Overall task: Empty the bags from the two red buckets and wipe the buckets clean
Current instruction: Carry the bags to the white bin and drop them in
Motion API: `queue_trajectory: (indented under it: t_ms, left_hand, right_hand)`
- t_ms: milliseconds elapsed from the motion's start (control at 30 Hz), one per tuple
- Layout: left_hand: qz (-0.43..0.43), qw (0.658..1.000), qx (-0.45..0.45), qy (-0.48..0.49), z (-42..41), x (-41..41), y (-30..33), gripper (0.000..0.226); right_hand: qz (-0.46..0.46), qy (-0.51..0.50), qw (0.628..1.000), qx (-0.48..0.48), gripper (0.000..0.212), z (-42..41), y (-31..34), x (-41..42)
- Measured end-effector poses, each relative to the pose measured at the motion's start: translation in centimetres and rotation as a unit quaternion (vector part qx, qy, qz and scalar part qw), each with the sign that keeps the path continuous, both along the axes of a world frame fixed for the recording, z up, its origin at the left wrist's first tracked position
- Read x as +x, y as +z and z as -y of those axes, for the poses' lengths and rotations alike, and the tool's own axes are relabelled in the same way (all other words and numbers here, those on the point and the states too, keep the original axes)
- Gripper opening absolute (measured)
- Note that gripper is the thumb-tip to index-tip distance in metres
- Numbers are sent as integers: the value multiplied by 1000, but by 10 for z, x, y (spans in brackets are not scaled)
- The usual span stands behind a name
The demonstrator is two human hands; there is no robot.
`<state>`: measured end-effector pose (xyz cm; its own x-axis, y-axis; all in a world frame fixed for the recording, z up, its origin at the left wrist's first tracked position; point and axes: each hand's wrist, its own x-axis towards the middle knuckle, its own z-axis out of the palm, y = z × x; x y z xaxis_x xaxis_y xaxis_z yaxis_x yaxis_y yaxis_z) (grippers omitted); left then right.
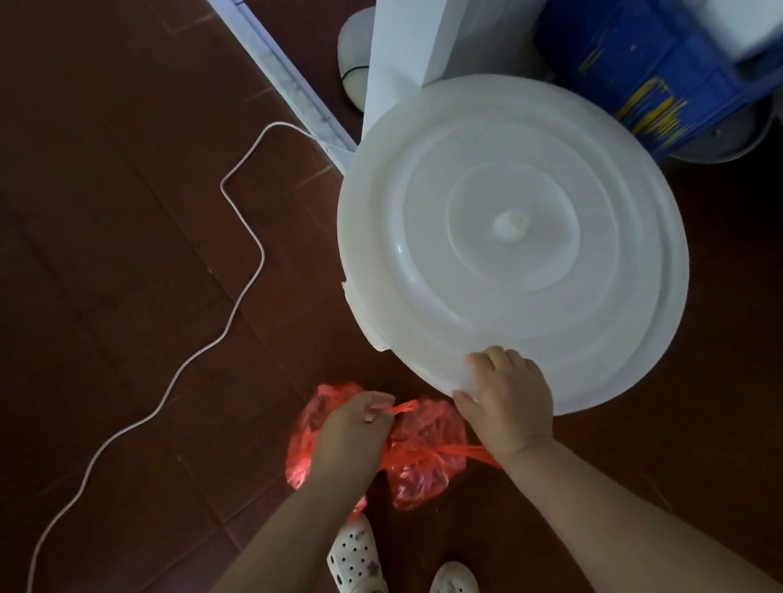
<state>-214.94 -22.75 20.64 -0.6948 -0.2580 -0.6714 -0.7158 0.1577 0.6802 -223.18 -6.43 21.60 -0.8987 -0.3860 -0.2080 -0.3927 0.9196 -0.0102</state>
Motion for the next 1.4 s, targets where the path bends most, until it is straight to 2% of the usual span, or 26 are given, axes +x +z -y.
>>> queue_trajectory:
  t_ms: [100,167,267,333,400,533,767,900,1200,1300,1400]
  left_hand:
    - [-28,997,19,64,-8,-23,14,30]
    - [-31,987,81,136,-17,-41,24,39]
    - [-41,920,267,283,-31,-69,39,26]
    - [-56,886,309,342,-40,-82,48,18]
    - [-63,873,306,374,-48,-91,55,19]
    - [-110,886,284,349,-65,-100,82,21]
    - [-217,908,278,224,-118,-112,171,26]
    - [-241,911,271,195,-162,-124,220,30]
    - [-194,937,236,168,-253,-147,246,40]
    - [-153,949,216,172,-276,-154,242,31]
    - [-88,971,150,162,-303,-159,224,20]
  right_hand:
    - [-12,3,998,-58,36,-10,19,0]
    - [-21,-2,996,-91,37,-19,31,0]
    - [-29,18,991,-126,30,-33,48,-2]
    - [-40,80,984,-154,22,-44,53,-2]
    - [-32,98,978,-181,19,-56,57,-5]
    - [23,13,966,-255,21,-88,69,-21]
    - [66,80,942,-320,30,-153,131,-61]
    - [61,94,934,-339,36,-209,170,-88]
    - [42,34,939,-339,30,-329,181,-106]
    - [52,10,938,-343,29,-347,178,-107]
    - [71,-19,936,-344,27,-358,173,-112]
